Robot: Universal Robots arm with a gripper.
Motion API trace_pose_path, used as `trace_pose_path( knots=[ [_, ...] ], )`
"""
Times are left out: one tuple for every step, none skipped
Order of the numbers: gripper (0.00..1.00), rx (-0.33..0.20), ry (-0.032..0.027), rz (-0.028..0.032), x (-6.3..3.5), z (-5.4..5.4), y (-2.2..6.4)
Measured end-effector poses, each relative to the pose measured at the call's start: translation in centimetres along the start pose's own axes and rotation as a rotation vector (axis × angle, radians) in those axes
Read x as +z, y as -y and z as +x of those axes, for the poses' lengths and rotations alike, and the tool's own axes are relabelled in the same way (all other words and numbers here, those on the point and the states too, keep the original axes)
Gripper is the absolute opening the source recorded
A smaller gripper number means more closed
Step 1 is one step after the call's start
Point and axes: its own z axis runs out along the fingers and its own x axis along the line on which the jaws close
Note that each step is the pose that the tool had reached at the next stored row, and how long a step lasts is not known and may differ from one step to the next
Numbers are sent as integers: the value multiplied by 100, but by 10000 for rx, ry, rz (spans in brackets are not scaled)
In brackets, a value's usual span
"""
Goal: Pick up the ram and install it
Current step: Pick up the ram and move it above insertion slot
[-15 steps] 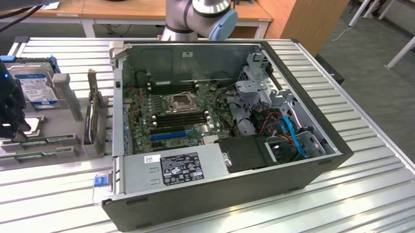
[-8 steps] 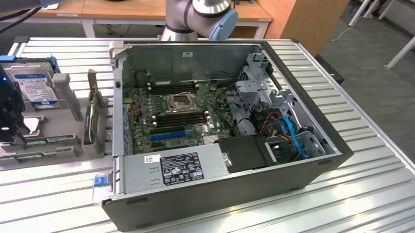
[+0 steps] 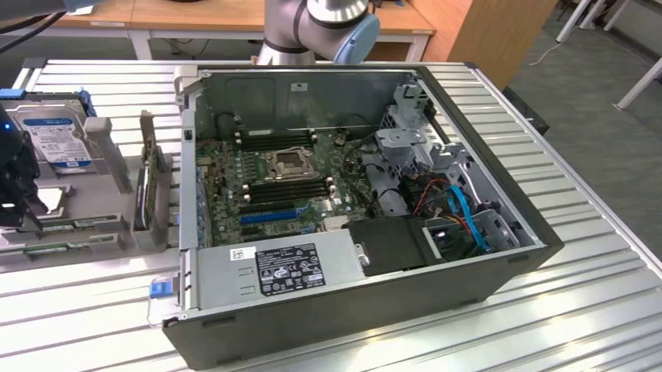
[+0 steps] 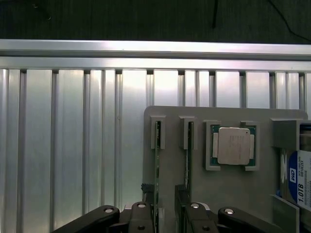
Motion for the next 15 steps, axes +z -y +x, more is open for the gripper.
trace_pose_path(
  knots=[
    [31,0,2,3,7,0,0],
    [31,-1,0,0,17,1,1],
    [31,0,0,-1,28,1,1],
    [31,0,0,-1,42,1,2],
    [31,0,-1,-1,57,2,2],
    [31,-1,-1,-1,74,2,3],
    [31,-1,-1,-1,89,3,4],
    [31,0,-1,-1,105,3,4],
    [31,0,0,0,121,3,5],
    [31,0,0,0,136,4,6],
    [31,0,0,0,150,4,6],
    [31,0,0,0,163,4,7],
    [31,0,0,0,175,5,7],
    [31,0,0,0,186,5,8],
    [31,0,0,0,197,6,8]
  ],
)
